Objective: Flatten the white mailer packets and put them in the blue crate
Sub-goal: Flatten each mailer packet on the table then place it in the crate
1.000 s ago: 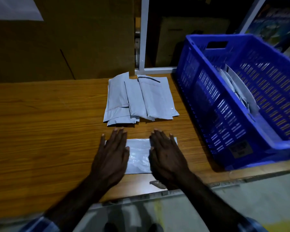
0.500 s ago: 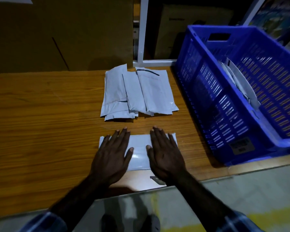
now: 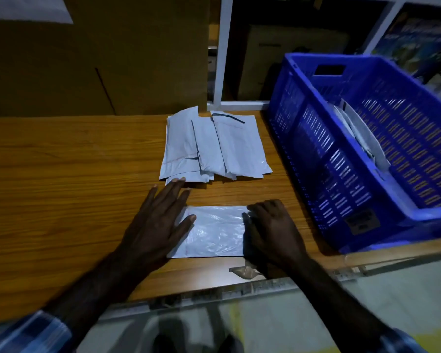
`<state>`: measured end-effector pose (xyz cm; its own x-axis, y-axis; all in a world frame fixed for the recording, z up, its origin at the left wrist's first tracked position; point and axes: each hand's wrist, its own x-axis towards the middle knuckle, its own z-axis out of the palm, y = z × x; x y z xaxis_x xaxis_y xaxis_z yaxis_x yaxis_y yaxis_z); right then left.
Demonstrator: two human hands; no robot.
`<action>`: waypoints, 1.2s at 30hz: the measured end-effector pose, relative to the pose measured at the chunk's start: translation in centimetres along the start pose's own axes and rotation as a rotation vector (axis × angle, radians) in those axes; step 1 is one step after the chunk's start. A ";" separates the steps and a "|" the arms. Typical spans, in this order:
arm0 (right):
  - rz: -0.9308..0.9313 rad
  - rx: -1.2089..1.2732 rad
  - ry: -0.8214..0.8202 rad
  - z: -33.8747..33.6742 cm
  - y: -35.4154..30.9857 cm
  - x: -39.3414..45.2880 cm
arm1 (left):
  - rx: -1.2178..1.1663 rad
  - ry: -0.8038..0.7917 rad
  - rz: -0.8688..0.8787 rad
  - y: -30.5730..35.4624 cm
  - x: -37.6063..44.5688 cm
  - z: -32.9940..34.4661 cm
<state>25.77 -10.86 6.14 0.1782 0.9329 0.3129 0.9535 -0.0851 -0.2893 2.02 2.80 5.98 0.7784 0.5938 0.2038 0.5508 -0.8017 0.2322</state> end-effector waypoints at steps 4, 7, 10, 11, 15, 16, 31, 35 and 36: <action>-0.027 -0.024 -0.077 3.0 -2.6 0.4 | 0.037 -0.088 0.023 2.5 0.1 2.4; -0.081 0.014 -0.131 5.2 -4.0 -0.3 | 0.060 -0.155 -0.055 3.9 -0.2 4.0; -0.084 -0.021 -0.194 5.0 -3.7 -1.3 | 0.088 -0.181 -0.076 3.3 -0.7 4.2; -0.062 -0.030 -0.224 4.6 -3.3 -1.4 | 0.075 -0.188 -0.100 2.8 -1.0 4.1; 0.162 -0.086 -0.291 2.4 -0.2 -2.1 | -0.057 -0.176 -0.226 -0.1 -3.3 3.1; 0.163 -0.119 -0.254 1.7 0.4 -2.2 | -0.089 -0.155 -0.230 -0.7 -3.6 2.5; 0.072 -0.093 -0.517 -1.4 1.1 2.9 | -0.131 -0.365 -0.108 -3.3 1.3 -0.5; 0.026 -0.091 -0.520 -2.0 0.6 4.8 | -0.201 -0.385 -0.123 -3.4 2.2 -2.0; -0.001 -0.064 -0.484 -2.3 0.4 5.4 | -0.207 -0.319 -0.097 -3.7 2.3 -2.7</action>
<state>27.71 -6.63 9.79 0.0582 0.9873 -0.1478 0.9694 -0.0913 -0.2278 0.98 7.27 8.14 0.7982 0.5889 -0.1267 0.5793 -0.6927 0.4296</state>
